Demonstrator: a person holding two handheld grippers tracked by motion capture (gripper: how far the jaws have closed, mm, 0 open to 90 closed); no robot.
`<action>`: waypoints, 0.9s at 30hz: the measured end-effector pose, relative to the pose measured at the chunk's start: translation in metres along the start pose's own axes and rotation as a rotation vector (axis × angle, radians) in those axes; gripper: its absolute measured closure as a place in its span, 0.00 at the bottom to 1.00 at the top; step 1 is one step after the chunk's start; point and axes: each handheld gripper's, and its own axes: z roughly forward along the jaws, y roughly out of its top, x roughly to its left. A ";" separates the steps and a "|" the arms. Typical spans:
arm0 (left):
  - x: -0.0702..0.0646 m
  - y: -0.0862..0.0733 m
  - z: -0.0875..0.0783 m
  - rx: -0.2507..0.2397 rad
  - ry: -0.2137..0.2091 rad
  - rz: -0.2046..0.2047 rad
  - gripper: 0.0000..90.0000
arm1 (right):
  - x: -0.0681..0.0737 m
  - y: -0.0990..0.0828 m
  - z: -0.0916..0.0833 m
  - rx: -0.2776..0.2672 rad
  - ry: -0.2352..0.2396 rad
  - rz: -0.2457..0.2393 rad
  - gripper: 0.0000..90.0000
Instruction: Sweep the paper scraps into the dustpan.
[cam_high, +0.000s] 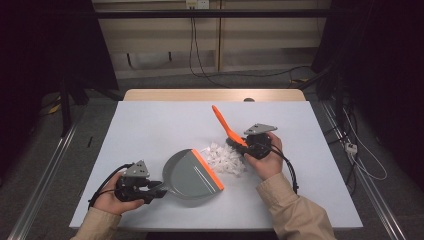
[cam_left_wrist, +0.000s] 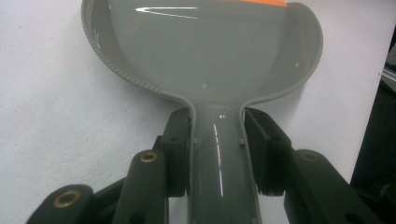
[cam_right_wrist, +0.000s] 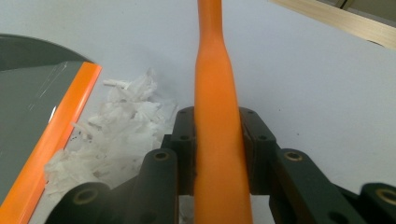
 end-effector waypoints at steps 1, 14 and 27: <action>0.000 0.000 0.000 0.001 0.001 0.000 0.70 | 0.000 0.000 0.000 0.000 0.000 0.000 0.79; 0.002 0.000 -0.008 -0.008 0.000 0.004 0.70 | 0.003 0.000 0.001 -0.002 -0.002 0.007 0.79; 0.001 0.004 -0.002 -0.007 0.001 -0.005 0.70 | 0.012 0.003 0.003 0.003 0.000 -0.004 0.79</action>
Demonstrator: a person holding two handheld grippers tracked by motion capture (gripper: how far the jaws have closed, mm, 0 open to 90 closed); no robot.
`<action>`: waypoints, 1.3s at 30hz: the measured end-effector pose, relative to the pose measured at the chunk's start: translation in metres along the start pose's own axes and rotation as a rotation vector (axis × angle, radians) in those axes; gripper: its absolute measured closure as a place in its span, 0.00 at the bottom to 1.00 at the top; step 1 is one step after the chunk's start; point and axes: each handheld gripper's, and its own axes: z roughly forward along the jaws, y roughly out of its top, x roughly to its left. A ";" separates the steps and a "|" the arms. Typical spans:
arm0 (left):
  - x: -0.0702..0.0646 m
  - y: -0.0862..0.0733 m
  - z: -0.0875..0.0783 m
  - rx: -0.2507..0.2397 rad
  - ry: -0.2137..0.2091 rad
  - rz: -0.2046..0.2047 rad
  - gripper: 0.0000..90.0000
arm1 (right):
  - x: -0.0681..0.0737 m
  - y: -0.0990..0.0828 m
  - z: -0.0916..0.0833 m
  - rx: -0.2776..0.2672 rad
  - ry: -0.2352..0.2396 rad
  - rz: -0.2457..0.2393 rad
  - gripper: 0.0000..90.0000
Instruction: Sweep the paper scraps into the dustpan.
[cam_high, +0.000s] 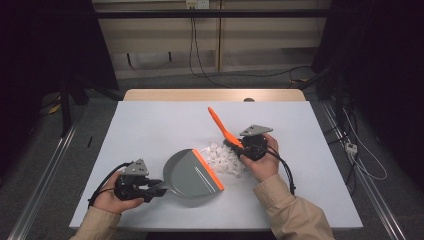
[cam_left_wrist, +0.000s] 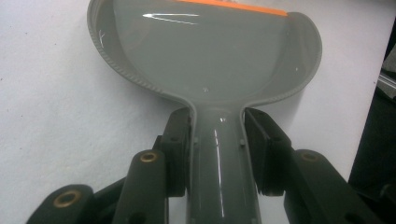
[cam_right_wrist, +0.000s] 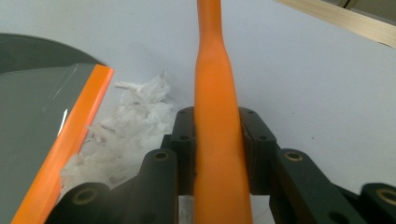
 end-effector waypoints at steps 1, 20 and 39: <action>0.000 0.001 0.001 0.000 -0.001 0.001 0.70 | 0.001 0.000 0.000 0.000 -0.002 0.000 0.79; -0.004 0.014 0.023 0.008 -0.016 -0.004 0.70 | 0.021 0.004 0.005 -0.014 0.028 -0.003 0.79; -0.004 0.014 0.028 -0.006 -0.017 -0.030 0.70 | 0.060 0.011 0.006 -0.059 0.128 -0.017 0.79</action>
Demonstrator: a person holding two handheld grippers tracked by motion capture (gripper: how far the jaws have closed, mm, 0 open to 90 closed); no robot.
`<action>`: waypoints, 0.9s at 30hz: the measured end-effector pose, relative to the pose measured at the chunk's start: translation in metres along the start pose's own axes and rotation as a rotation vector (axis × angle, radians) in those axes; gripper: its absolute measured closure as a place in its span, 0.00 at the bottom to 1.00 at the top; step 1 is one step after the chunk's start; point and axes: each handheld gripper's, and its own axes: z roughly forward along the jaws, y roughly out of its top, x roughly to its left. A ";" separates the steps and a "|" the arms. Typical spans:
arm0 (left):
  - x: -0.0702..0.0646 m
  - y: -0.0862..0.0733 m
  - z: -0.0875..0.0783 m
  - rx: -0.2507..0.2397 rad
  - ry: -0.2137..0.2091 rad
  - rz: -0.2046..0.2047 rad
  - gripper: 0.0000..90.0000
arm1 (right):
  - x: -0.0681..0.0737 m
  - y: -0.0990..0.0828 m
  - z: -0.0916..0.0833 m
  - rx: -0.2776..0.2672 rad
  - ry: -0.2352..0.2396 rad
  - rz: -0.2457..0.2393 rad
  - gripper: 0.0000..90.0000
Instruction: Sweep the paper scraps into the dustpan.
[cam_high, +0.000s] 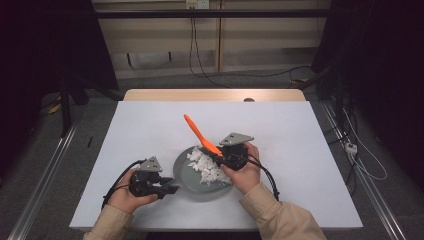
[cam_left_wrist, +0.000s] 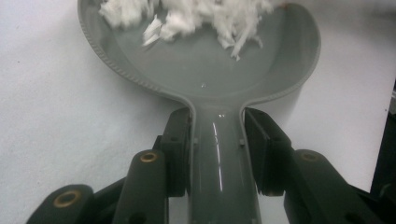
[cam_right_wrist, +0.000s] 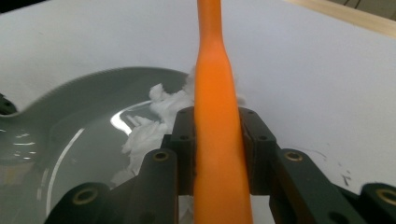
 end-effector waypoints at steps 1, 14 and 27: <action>0.000 0.000 0.000 0.001 -0.001 -0.001 0.70 | 0.002 0.001 -0.001 -0.002 0.020 0.005 0.79; 0.007 -0.006 -0.010 -0.011 0.002 -0.010 0.70 | -0.003 0.011 -0.007 -0.052 0.060 0.035 0.79; 0.014 -0.010 -0.017 -0.019 0.001 -0.019 0.69 | -0.033 0.011 0.000 -0.056 -0.024 0.097 0.79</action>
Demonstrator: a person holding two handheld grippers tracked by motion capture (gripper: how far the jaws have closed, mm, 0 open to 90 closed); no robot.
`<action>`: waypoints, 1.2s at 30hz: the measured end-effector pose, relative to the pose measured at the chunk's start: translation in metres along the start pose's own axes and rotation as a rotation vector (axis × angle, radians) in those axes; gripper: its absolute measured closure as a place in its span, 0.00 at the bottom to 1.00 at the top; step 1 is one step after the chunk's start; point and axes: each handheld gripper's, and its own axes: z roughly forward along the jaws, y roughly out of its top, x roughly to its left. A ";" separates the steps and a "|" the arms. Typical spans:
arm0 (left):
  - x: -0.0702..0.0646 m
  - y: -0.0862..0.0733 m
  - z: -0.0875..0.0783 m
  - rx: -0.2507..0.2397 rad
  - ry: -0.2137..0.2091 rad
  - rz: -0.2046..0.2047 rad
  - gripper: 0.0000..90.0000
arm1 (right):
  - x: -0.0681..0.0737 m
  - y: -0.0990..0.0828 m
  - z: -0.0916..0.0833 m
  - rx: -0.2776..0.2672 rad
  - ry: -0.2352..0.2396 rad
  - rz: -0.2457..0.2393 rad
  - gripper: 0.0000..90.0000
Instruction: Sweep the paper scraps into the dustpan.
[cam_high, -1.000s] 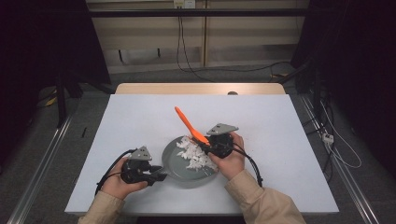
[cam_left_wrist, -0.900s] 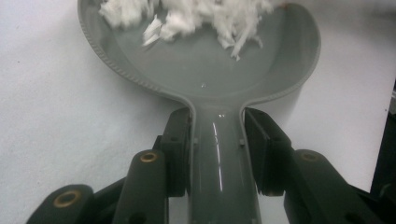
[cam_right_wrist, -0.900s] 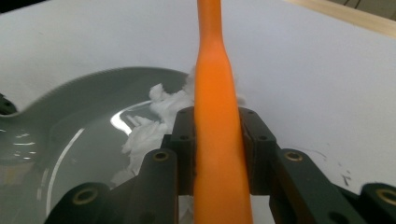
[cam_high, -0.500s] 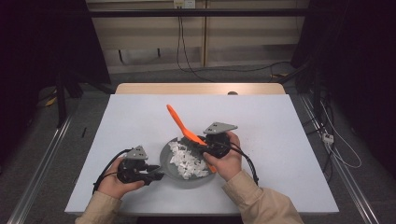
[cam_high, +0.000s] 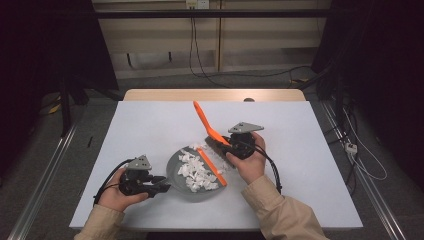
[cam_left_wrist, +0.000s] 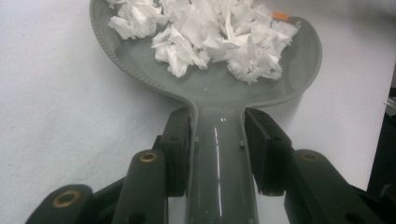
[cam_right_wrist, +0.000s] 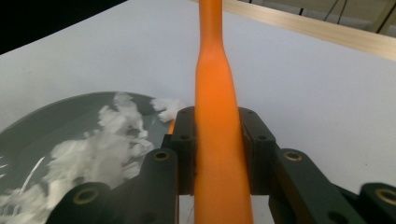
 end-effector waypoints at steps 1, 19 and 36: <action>0.000 0.000 0.000 -0.001 0.001 0.000 0.69 | -0.003 -0.001 0.004 0.001 -0.001 0.013 0.79; 0.007 0.000 0.002 0.014 0.003 -0.027 0.69 | 0.030 -0.003 0.029 0.019 0.075 -0.220 0.79; 0.003 -0.002 0.007 0.004 0.029 0.013 0.63 | 0.025 0.005 0.003 -0.029 0.122 -0.154 0.79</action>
